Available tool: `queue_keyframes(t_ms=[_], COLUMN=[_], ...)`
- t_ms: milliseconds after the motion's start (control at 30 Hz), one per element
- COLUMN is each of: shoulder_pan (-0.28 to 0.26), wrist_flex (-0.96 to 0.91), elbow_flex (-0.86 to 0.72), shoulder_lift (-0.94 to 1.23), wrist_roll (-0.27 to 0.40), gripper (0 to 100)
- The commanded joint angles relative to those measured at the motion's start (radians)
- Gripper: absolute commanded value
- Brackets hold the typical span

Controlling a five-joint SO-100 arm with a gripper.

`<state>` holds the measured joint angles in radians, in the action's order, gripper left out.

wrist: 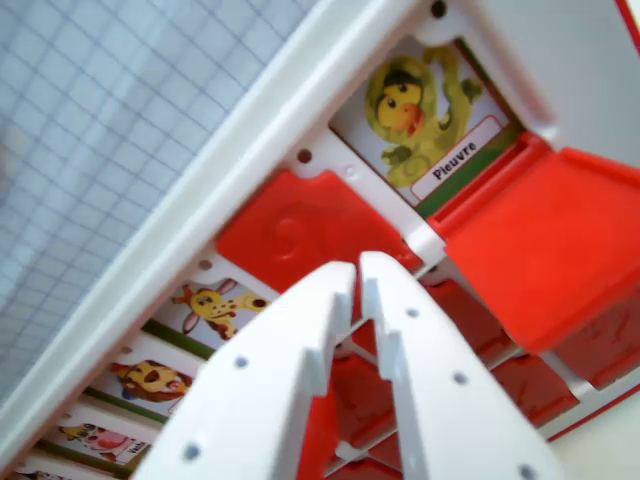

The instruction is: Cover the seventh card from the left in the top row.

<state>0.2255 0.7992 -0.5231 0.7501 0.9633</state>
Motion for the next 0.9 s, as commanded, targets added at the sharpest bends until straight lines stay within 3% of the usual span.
queue_keyframes(t_ms=[0, 100, 200, 333, 400, 633, 733, 867], shoulder_pan=[-0.011, -0.011, -0.012, -0.006, 0.003, 0.028, 0.003, -0.064], wrist_flex=[-0.061, -0.078, -0.075, 0.011, 0.103, 0.345, 0.468, 0.578], elbow_flex=[0.104, 0.114, 0.117, 0.094, 0.071, -0.005, -0.028, -0.075], shoulder_lift=[0.028, 0.025, 0.046, 0.178, 0.268, 0.577, 0.699, 0.833], wrist_roll=[-0.023, -0.026, 0.02, 0.184, 0.319, 0.54, 0.594, 0.612], gripper=[0, 0, 0, 0, 0, 0, 0, 0])
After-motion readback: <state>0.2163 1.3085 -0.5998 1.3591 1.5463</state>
